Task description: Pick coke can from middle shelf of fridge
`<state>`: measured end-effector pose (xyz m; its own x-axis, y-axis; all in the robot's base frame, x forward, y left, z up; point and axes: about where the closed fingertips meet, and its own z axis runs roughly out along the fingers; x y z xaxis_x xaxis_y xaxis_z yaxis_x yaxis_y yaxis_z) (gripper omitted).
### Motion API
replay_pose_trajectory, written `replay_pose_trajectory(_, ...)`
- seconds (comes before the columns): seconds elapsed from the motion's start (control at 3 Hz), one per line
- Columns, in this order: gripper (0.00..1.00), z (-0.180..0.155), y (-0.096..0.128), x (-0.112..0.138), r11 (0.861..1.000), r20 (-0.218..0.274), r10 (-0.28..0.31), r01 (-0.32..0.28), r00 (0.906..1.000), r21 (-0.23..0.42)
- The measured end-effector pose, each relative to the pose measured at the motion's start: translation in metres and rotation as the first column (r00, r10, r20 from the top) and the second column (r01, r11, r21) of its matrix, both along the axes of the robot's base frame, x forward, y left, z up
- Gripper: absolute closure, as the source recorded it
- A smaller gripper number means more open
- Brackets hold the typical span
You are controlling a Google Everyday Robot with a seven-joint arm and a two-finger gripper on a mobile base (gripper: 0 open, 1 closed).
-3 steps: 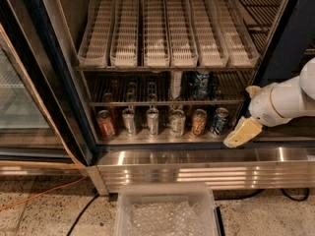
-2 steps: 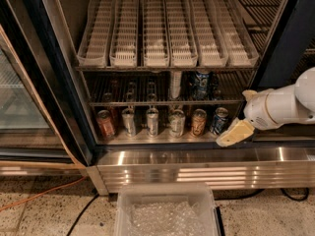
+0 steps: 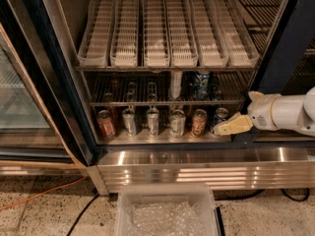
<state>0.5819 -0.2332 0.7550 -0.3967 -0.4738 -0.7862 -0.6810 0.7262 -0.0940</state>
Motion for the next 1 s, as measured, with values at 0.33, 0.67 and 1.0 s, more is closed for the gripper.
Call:
replay_pose_trajectory(0.33,0.00,0.012,-0.002,0.006,0.995,0.094,-0.066,0.059,0.9934,0.076)
replay_pose_trajectory(0.67,0.00,0.021,-0.002,0.009,0.980,0.172,-0.156,0.131,0.9727,0.148)
replay_pose_trajectory(1.0,0.00,0.026,0.005,0.010,0.970,0.195,-0.208,0.177,0.9586,0.167)
